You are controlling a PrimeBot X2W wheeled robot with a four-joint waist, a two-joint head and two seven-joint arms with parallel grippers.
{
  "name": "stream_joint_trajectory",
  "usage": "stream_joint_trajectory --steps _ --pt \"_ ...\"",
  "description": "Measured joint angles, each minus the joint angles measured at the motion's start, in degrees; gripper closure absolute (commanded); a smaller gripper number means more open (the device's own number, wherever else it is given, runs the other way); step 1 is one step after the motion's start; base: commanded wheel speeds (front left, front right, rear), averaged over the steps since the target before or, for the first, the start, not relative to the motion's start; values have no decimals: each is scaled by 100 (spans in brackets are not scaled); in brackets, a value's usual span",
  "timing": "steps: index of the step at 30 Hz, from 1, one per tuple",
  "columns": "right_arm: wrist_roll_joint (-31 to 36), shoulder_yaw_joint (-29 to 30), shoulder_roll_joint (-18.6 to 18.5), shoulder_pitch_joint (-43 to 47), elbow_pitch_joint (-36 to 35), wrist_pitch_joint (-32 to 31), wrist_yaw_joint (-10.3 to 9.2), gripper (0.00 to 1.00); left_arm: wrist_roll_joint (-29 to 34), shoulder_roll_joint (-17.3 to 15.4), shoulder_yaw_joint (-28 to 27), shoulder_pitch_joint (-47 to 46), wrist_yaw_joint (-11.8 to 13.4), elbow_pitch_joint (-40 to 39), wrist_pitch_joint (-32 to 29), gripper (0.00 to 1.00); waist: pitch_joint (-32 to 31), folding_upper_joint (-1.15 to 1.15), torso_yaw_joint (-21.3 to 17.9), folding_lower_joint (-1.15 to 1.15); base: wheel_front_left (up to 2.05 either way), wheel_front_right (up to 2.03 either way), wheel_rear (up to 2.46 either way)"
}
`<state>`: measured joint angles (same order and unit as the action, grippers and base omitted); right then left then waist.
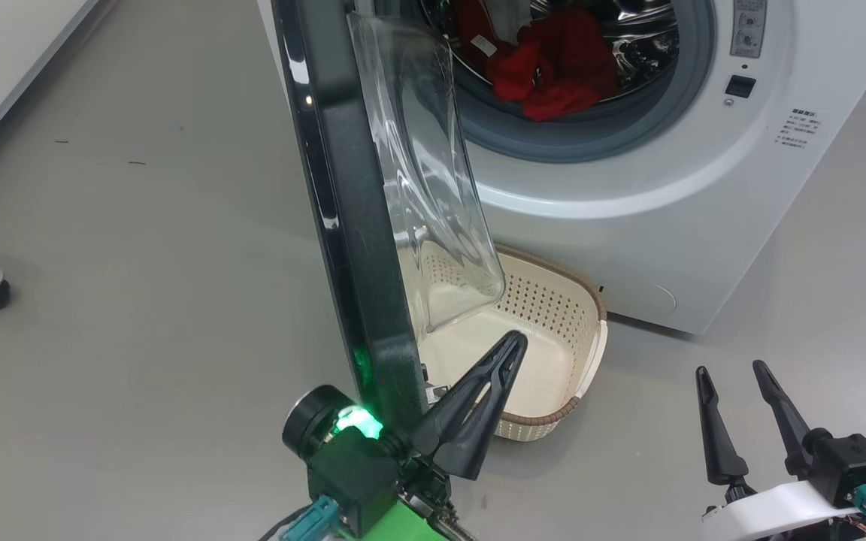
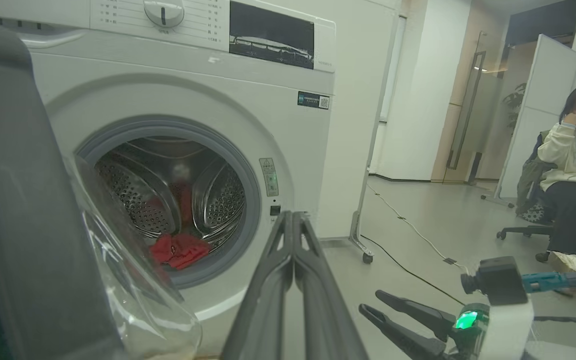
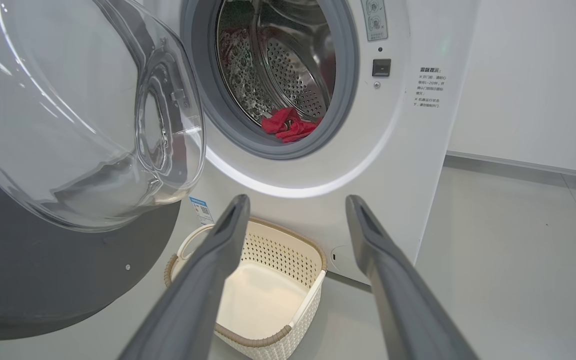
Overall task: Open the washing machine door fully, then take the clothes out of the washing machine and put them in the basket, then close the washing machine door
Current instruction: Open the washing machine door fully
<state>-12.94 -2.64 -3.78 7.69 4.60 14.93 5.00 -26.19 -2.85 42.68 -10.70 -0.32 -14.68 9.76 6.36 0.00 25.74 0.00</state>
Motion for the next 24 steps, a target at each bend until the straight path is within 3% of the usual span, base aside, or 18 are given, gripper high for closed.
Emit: stream_joint_trajectory --steps 9,16,24 --pt "42 30 15 0 19 0 44 0 -79 -213 58 411 113 571 -553 100 6 0 25 0 0 0 0" --pt "48 59 22 0 35 0 47 0 -92 -207 -172 532 365 766 -617 100 3 0 51 0 0 0 0" --pt "57 85 33 0 44 0 92 0 -104 -185 -218 615 466 899 -671 100 2 0 90 0 0 0 0"
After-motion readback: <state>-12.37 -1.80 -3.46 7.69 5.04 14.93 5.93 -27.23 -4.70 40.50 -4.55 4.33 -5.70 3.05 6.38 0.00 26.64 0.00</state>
